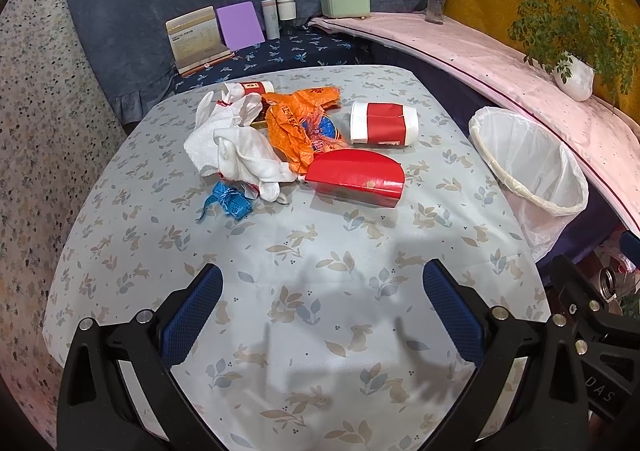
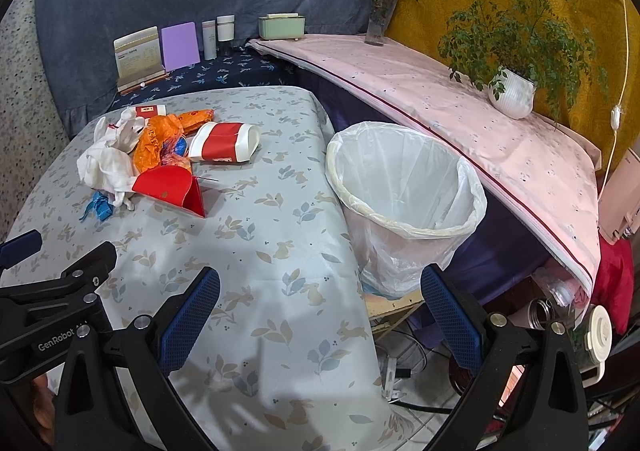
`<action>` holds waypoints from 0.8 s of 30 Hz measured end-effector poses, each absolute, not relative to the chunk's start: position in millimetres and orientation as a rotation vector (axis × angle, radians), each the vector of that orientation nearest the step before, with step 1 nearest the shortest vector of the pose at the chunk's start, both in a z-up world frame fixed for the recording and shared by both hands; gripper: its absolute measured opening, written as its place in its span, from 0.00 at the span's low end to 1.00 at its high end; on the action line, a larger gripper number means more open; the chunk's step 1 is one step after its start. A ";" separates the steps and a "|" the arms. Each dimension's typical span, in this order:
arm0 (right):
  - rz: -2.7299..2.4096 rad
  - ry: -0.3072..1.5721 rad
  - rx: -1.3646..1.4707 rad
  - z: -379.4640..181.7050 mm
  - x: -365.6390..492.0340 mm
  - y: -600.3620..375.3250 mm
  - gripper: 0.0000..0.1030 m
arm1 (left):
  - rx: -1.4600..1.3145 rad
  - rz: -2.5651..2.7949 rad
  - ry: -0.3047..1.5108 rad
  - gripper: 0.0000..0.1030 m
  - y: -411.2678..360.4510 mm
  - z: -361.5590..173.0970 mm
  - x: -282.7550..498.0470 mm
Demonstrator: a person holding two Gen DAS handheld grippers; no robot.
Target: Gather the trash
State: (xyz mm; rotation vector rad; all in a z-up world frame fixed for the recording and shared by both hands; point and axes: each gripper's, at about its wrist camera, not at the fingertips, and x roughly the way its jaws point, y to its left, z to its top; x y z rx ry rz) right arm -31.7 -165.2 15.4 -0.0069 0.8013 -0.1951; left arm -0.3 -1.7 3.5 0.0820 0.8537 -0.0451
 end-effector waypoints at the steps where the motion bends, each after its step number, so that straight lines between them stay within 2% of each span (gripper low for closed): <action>1: -0.196 0.802 -0.006 15.6 -31.6 -165.8 0.94 | 0.081 -0.045 0.853 0.93 -2.0 3.5 -0.1; 24: -0.195 0.801 -0.006 14.8 -32.1 -170.0 0.94 | 0.081 -0.047 0.851 0.92 -3.0 3.4 -0.5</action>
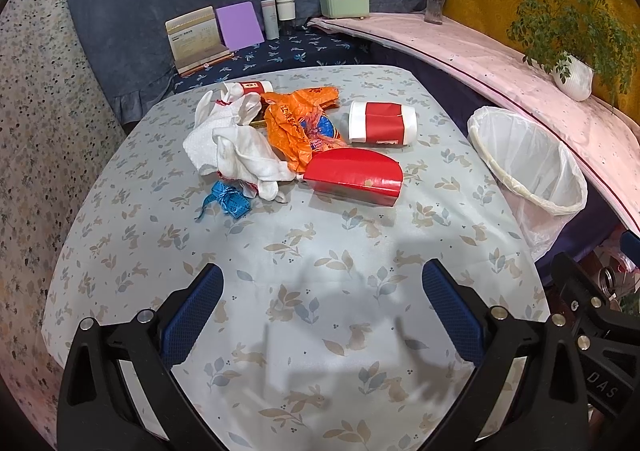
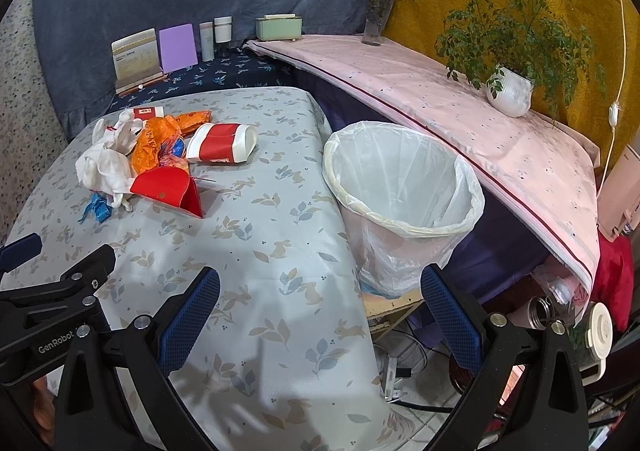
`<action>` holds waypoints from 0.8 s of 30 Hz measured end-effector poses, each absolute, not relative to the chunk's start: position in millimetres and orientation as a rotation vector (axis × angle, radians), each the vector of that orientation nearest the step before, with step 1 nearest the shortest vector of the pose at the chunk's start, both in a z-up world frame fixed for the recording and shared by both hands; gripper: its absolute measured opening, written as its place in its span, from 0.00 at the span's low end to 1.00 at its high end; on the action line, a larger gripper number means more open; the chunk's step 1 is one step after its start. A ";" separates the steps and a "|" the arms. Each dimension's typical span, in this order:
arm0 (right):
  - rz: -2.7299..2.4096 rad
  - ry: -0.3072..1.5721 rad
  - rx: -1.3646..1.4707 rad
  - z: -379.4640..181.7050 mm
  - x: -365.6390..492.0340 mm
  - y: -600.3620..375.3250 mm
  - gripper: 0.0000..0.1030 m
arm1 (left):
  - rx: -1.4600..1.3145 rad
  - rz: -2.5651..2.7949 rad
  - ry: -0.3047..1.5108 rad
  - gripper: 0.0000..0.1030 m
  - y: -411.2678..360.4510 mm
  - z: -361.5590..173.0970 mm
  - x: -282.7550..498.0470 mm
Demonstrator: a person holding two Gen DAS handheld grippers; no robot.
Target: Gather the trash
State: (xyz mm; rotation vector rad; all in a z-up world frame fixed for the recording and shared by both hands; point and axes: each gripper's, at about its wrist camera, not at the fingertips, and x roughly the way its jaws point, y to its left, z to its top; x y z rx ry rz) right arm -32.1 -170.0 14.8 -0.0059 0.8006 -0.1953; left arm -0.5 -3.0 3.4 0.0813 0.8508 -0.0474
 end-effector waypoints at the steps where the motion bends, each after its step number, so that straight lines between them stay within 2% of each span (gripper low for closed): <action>1: -0.195 0.801 -0.006 14.7 -31.9 -170.3 0.94 | 0.081 -0.047 0.848 0.92 -3.4 3.3 -0.6; 24: -0.197 0.800 -0.005 14.6 -32.1 -171.4 0.94 | 0.080 -0.051 0.845 0.92 -4.5 3.4 -2.5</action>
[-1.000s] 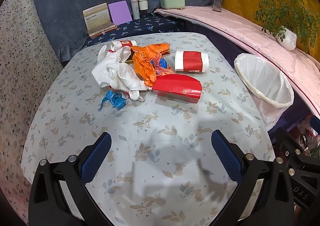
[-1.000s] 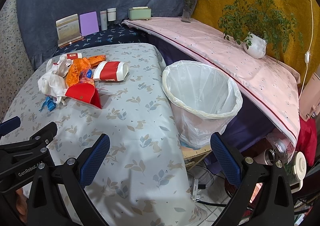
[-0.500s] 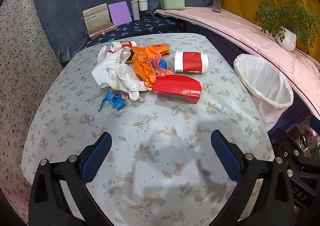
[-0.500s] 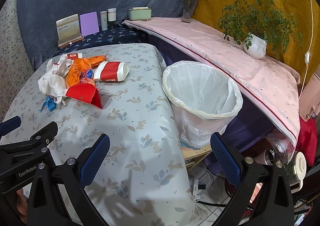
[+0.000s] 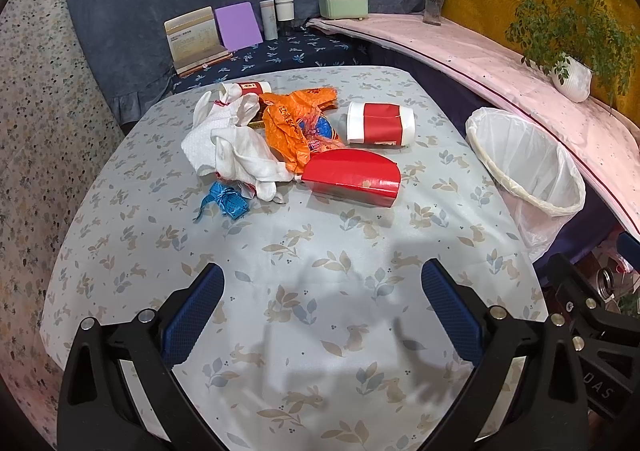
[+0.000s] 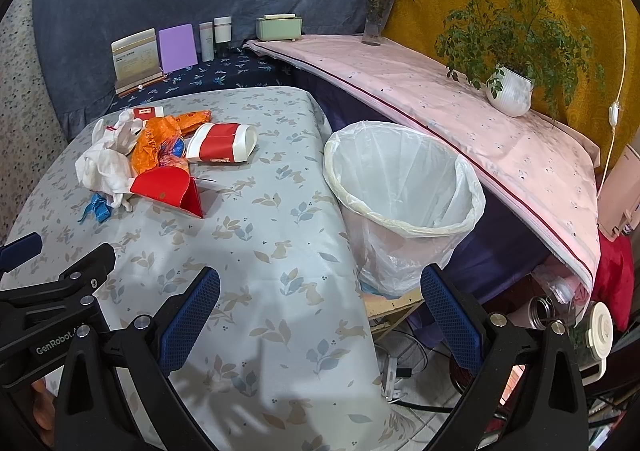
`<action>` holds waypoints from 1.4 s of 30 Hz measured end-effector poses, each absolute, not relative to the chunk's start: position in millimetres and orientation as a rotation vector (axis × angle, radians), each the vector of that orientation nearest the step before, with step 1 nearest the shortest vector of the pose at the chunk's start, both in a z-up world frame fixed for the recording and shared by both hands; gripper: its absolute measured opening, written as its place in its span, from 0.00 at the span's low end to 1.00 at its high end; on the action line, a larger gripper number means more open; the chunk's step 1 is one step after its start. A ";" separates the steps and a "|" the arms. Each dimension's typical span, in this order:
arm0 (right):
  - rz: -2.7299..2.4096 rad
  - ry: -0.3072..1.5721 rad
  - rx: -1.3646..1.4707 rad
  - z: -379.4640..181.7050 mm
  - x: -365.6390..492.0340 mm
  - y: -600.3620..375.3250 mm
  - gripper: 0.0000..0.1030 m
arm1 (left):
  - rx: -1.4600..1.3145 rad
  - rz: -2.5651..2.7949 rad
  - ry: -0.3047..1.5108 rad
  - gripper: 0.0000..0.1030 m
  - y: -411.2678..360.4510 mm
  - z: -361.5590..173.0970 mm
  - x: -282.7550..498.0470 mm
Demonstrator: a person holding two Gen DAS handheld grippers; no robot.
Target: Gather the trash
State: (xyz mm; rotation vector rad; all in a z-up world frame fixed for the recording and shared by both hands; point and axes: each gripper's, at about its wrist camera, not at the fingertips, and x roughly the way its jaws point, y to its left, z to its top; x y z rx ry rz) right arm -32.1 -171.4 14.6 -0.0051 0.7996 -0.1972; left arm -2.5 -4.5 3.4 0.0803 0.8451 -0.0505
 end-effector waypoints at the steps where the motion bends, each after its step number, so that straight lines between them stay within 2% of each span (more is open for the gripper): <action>1: -0.197 0.801 -0.005 14.4 -31.6 -172.5 0.94 | 0.079 -0.051 0.846 0.92 -4.9 3.2 -2.9; 21: -0.211 0.796 -0.004 11.4 -19.6 -172.4 0.93 | 0.073 -0.050 0.824 0.92 5.7 0.9 7.1; 42: -0.093 0.819 -0.051 -9.5 45.0 -110.9 0.93 | -0.052 0.009 0.936 0.92 96.8 -41.6 79.6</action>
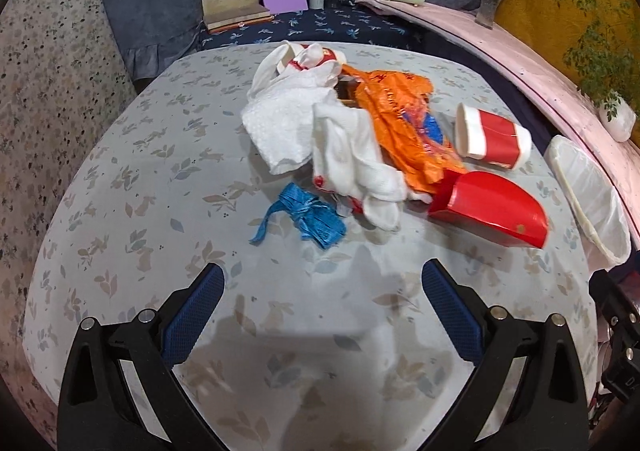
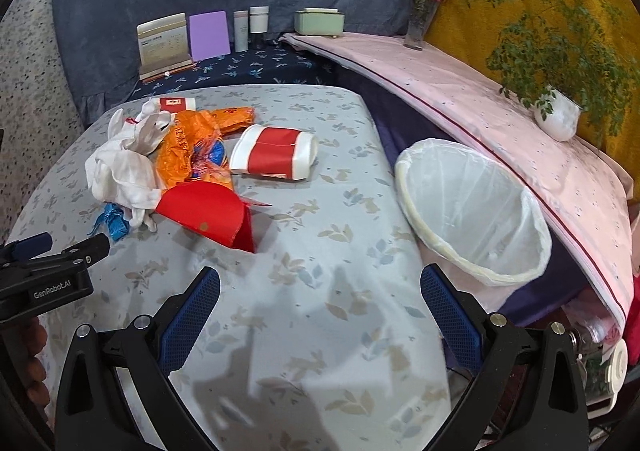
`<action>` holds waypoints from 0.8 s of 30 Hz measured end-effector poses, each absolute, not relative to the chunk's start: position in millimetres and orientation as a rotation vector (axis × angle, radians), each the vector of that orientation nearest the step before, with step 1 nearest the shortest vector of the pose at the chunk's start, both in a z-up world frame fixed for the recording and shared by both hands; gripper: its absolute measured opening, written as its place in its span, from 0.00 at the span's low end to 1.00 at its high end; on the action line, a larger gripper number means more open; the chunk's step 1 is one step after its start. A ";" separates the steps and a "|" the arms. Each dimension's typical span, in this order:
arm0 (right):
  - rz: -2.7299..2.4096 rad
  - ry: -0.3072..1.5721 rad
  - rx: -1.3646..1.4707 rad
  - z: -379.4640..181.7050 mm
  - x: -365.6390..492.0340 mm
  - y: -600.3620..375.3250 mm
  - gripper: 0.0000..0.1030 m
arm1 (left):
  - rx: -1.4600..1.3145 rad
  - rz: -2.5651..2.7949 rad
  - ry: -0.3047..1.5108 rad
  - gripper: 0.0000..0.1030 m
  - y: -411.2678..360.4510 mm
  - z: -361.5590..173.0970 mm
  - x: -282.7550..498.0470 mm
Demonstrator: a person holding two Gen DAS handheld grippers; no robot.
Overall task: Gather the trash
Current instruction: 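Grasp the blue tape bundle with the left tool while the right tool grasps the red scoop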
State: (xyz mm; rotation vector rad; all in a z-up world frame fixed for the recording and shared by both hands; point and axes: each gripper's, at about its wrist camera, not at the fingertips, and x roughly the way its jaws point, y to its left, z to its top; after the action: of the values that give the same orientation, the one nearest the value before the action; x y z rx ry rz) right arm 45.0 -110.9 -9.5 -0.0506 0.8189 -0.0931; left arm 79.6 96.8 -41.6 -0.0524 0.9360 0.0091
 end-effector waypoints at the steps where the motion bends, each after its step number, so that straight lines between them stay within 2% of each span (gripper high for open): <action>1: -0.089 0.827 -0.052 -12.2 49.8 -108.1 0.93 | -0.057 0.007 0.942 0.92 99.5 -44.5 83.5; 6: -0.072 0.855 -0.054 -22.7 65.9 -97.4 0.93 | -0.069 0.004 0.965 0.91 108.1 -57.1 101.1; 8: -0.068 0.864 -0.053 -26.3 71.2 -94.2 0.93 | -0.073 -0.004 0.975 0.86 110.5 -62.1 108.3; 13: -0.042 0.887 -0.045 -34.9 85.1 -84.1 0.92 | -0.100 -0.031 1.019 0.70 115.2 -74.6 123.7; 17: -0.023 0.889 -0.055 -39.8 92.5 -74.7 0.92 | -0.102 -0.039 1.026 0.61 114.7 -79.6 129.2; 20: -0.014 0.897 -0.061 -44.1 97.4 -69.0 0.88 | -0.095 -0.049 1.019 0.45 112.4 -77.8 132.1; 22: -0.007 0.905 -0.062 -47.0 101.3 -65.5 0.85 | -0.107 -0.068 1.021 0.28 113.6 -76.7 134.0; 24: -0.003 0.912 -0.062 -49.3 104.3 -63.7 0.80 | -0.122 -0.078 1.024 0.28 113.5 -75.7 135.3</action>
State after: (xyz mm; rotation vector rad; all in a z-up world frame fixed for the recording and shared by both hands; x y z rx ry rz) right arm 104.3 -63.7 -49.3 -0.0616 0.9116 -0.0026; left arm 135.3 113.5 -75.7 -0.1217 1.0237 -0.0776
